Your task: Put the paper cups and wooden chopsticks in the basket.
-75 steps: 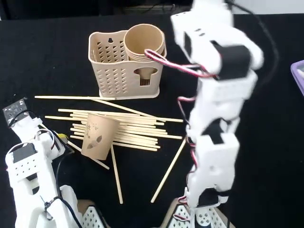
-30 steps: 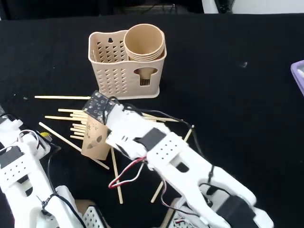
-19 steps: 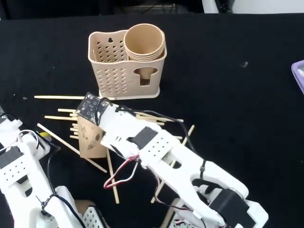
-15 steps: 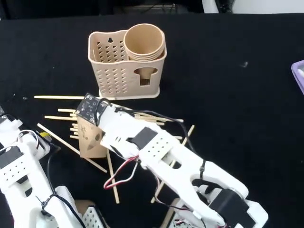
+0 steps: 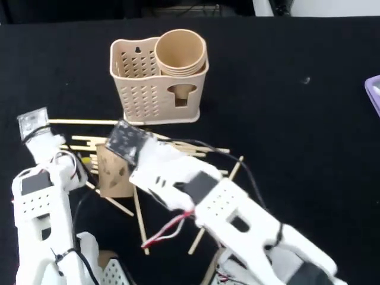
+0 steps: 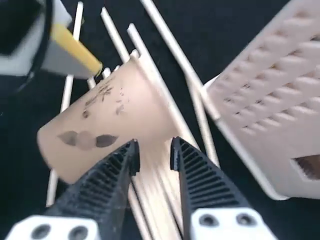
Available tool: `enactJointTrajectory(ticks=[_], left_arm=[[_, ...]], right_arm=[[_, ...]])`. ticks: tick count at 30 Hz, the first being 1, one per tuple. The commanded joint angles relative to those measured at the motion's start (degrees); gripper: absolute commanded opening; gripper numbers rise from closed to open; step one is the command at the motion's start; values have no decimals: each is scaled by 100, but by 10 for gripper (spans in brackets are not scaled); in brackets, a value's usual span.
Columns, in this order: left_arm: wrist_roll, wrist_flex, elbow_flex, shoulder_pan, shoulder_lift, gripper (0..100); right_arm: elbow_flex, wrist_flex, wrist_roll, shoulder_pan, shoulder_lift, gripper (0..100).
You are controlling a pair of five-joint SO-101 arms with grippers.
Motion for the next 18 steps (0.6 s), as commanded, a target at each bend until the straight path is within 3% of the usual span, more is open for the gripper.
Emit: enactJointTrajectory(ticks=[1, 13, 18], left_arm=[[-97, -35, -444, 497, 9, 271], [-114, -26, -242, 2132, -35, 271], [-448, -70, -259, 2229, -9, 268]], right_arm=[[198, -598, -273, 352, -497, 116], [259, -888, -281, 826, -92, 116], [-365, 580, -299, 774, -92, 148]])
